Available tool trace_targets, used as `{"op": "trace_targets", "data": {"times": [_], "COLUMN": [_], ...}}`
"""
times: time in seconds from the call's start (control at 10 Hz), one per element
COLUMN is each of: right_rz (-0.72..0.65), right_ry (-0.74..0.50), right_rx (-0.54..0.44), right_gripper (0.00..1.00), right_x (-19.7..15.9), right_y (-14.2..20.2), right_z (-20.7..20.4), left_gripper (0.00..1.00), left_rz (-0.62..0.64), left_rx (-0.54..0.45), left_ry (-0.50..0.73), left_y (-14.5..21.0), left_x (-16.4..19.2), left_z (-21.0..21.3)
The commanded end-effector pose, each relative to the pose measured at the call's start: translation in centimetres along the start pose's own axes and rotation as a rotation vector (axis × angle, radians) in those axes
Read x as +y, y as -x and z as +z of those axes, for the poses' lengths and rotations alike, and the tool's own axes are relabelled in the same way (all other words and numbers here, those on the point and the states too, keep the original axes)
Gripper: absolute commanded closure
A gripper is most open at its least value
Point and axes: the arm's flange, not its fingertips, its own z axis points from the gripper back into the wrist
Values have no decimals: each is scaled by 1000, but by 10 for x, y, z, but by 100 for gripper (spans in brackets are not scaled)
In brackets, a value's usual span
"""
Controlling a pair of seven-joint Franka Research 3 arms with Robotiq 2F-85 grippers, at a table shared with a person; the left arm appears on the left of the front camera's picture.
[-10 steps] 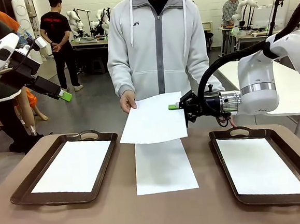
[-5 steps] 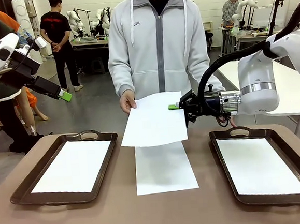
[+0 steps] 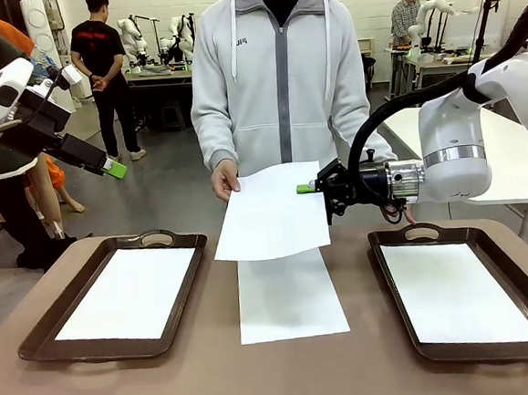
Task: Sort the A4 documents.
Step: Receive the A4 Paper, then place the A4 Paper in the designated Handle tray.
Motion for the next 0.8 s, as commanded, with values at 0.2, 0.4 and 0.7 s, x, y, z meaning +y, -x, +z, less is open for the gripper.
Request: {"op": "trace_targets", "data": {"times": [0.2,0.4,0.7], "right_rz": [6,6,6], "right_ry": [9,9,9], "right_rx": [-10,-10,-10], "right_gripper": [100,100,100], "right_x": [-1,-1,-1], "right_y": [1,1,1], "right_z": [-1,-1,-1], "left_gripper": [0,0,0], "left_rz": [-1,-1,-1], "left_rx": [-1,-1,-1], "left_ry": [1,1,1], "left_y": [0,0,0], "left_x": [0,0,0], "left_z": [0,0,0]}}
